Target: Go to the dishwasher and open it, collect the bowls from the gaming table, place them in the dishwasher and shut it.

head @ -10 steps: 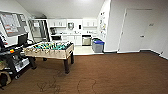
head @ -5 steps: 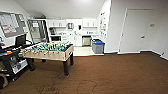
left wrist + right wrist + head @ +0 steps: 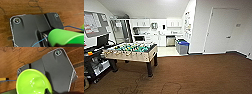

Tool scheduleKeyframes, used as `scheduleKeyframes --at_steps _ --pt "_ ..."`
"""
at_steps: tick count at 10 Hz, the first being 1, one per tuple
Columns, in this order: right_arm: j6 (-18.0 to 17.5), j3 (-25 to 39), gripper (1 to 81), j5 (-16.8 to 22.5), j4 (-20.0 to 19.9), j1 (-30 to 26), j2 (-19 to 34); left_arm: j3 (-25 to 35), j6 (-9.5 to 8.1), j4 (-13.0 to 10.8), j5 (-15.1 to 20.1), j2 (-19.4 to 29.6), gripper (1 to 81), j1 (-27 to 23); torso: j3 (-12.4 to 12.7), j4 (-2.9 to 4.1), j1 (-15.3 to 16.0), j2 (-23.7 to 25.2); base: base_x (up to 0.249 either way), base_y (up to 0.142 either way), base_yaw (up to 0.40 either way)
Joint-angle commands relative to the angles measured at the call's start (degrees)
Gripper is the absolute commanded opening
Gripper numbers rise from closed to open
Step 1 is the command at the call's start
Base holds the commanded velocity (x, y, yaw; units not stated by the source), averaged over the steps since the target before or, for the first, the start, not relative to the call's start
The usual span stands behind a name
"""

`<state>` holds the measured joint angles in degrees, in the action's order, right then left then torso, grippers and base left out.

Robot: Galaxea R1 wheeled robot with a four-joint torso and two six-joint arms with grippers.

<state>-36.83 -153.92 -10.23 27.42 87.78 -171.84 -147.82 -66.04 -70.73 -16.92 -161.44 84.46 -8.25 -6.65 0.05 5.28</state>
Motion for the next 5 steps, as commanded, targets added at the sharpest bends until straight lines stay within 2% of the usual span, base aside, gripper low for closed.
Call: scheduleKeyframes --at_steps 1,2,5 --pt "0.27 0.12 1.0 1.97 0.71 -2.83 0.24 0.08 0.03 -0.46 1.10 0.85 1.0 -2.76 0.00 0.00 0.00 0.00 0.151 0.000 0.000" --pt "0.27 0.12 1.0 1.97 0.71 -2.83 0.24 0.08 0.03 -0.55 1.10 0.85 1.0 -2.76 0.00 0.00 0.02 0.00 0.151 0.000 0.000" --pt "0.27 0.12 1.0 1.97 0.71 -3.00 0.24 0.08 0.03 -0.46 1.10 0.85 1.0 -2.76 0.00 0.00 0.02 0.00 0.151 -0.068 0.000"
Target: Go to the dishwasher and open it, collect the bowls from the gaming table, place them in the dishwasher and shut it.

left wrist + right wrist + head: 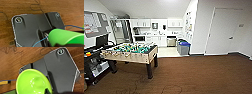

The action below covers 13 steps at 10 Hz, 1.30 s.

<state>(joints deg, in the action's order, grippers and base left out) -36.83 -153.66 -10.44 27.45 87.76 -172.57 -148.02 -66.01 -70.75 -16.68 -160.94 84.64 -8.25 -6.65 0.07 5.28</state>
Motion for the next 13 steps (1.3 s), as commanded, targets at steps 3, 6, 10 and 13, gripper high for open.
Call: scheduleKeyframes --at_steps 3,6,10,13 --pt "0.27 -0.14 1.0 2.26 0.67 -2.89 1.06 0.27 0.01 -0.53 0.86 0.35 1.0 -2.94 0.02 0.00 -0.02 0.00 0.151 -0.077 0.000" --pt "0.27 -0.31 1.0 2.26 0.67 -2.81 1.06 0.27 0.01 -0.53 0.86 0.35 1.0 -2.85 0.02 0.00 -0.05 0.00 0.151 -0.077 0.000" --pt "0.27 -0.31 1.0 2.26 0.67 -2.89 1.06 0.27 0.01 -0.53 0.77 0.35 1.0 -2.77 0.00 0.00 -0.02 -0.02 0.150 -0.077 0.000" --pt "0.27 -0.31 1.0 2.26 0.67 -2.89 1.15 0.27 0.01 -0.53 0.77 0.44 1.0 -2.77 0.00 0.00 -0.02 -0.02 0.142 -0.045 0.000"
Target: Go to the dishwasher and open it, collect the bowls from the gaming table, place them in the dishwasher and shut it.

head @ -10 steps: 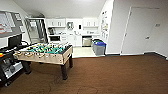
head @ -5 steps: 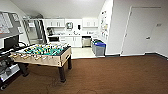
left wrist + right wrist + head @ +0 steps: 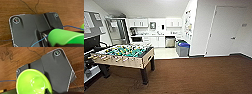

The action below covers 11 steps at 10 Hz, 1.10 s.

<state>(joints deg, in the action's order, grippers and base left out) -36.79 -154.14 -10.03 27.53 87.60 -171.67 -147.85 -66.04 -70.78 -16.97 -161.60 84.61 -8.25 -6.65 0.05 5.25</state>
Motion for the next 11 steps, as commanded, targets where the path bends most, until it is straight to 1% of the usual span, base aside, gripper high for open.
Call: scheduleKeyframes --at_steps 1,11 --pt "0.23 0.16 1.0 1.86 0.60 -2.73 0.25 0.10 0.03 -0.50 1.06 1.10 1.0 -2.74 0.00 0.00 0.00 0.00 0.138 0.000 0.000" --pt "0.23 0.08 1.0 2.21 0.60 -3.17 0.07 0.10 0.11 -0.76 1.06 0.75 1.0 -2.65 0.00 0.00 -0.05 0.00 0.138 0.000 0.000"
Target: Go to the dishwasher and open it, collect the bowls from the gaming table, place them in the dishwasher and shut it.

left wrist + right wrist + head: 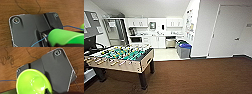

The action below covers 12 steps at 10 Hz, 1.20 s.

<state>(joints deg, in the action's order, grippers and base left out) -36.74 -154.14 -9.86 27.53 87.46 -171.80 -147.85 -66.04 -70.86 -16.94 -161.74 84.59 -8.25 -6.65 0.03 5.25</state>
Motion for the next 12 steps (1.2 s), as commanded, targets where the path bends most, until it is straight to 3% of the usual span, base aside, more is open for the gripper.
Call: scheduleKeyframes --at_steps 1,3,12 --pt "0.18 0.08 1.0 1.96 0.60 -3.03 0.21 0.10 0.12 -0.68 1.04 0.80 1.0 -2.63 0.00 0.00 0.00 0.00 0.138 0.000 0.000" --pt "0.18 0.08 1.0 2.04 0.60 -3.03 0.21 0.10 0.12 -0.68 1.04 0.81 1.0 -2.54 0.00 0.00 0.00 0.00 0.138 0.000 0.000" --pt "0.18 -0.01 1.0 1.95 0.60 -2.85 0.38 0.10 0.12 -0.68 1.04 0.89 1.0 -2.54 0.00 0.00 -0.02 0.00 0.138 -0.072 0.000"
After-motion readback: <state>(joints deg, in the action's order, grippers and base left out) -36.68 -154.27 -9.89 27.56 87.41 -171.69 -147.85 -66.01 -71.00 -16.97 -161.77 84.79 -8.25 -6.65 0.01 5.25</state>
